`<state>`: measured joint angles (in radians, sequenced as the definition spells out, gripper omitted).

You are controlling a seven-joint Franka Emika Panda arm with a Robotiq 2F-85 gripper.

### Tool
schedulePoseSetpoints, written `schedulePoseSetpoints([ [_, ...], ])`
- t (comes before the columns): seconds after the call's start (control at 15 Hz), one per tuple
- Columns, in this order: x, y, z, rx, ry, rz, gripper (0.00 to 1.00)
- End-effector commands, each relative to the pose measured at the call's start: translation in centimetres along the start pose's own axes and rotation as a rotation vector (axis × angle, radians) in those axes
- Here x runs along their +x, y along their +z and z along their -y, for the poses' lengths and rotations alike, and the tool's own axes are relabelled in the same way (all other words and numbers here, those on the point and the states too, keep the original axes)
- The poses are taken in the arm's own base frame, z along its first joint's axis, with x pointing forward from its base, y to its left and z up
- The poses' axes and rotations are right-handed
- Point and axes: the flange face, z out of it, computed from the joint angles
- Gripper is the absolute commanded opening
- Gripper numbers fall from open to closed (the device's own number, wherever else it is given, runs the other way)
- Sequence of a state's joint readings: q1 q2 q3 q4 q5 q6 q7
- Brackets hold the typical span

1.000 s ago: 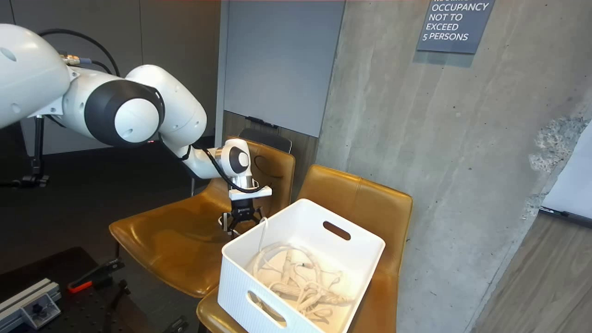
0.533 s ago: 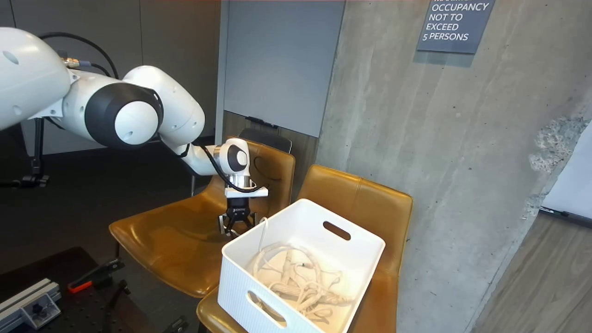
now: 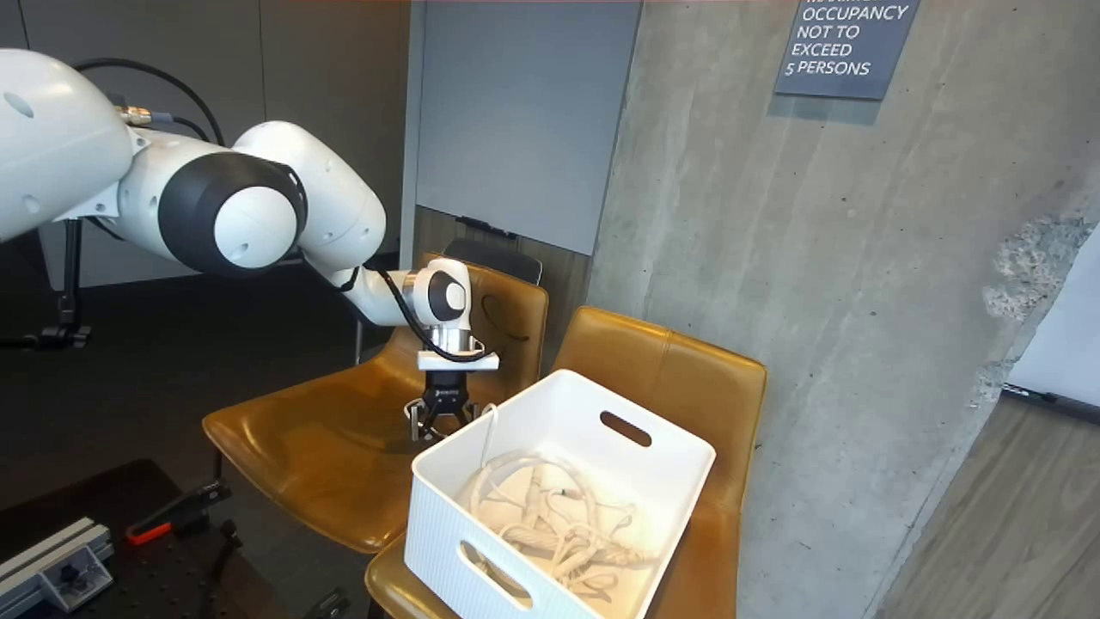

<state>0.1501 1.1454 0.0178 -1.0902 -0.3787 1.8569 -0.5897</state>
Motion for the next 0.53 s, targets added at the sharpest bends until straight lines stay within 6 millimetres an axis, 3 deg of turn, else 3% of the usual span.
schedulePoseSetpoints([
  [0.0, -4.6, -6.1, -0.5, 0.020, 0.157, -0.030, 0.00],
  [0.2, -8.0, -11.1, -1.5, 0.000, 0.284, -0.077, 0.00],
  [0.47, -15.0, -18.2, -2.6, -0.037, 0.432, -0.121, 0.00],
])
